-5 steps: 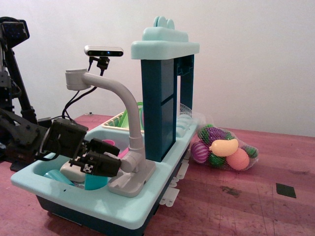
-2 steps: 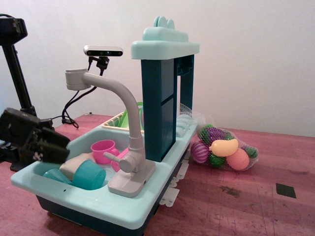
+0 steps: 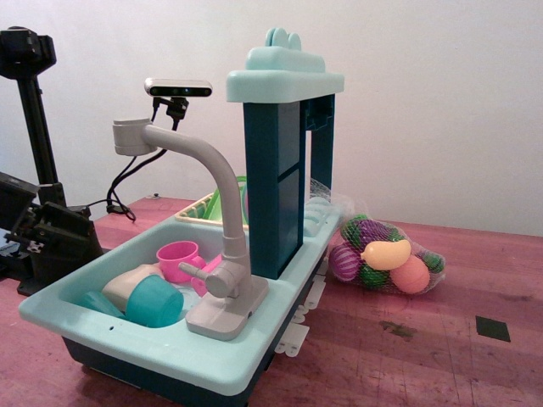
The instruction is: Turn lever vertical to front
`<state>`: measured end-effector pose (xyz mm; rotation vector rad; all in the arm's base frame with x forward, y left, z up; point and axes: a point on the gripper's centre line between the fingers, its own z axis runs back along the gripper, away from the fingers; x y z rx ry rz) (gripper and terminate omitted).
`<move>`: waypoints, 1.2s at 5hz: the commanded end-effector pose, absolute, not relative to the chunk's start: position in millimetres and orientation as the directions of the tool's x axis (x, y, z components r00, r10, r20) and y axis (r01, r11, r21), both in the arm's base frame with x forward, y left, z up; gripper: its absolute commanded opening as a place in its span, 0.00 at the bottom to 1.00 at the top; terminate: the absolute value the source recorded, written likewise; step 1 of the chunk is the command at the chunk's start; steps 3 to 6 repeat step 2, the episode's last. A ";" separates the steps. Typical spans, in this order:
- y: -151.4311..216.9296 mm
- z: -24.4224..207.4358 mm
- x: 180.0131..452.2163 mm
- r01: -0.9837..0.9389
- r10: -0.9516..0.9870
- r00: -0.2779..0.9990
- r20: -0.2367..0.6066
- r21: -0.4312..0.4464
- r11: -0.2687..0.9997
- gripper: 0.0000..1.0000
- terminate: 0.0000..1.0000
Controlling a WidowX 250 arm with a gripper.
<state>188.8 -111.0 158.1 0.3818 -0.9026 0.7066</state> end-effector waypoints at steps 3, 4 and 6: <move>-107.2 164.8 182.7 -0.689 0.427 0.402 0.810 -0.040 0.723 1.00 1.00; -107.2 164.8 182.7 -0.689 0.427 0.402 0.810 -0.040 0.723 1.00 1.00; -107.2 164.8 182.7 -0.689 0.427 0.402 0.810 -0.040 0.723 1.00 1.00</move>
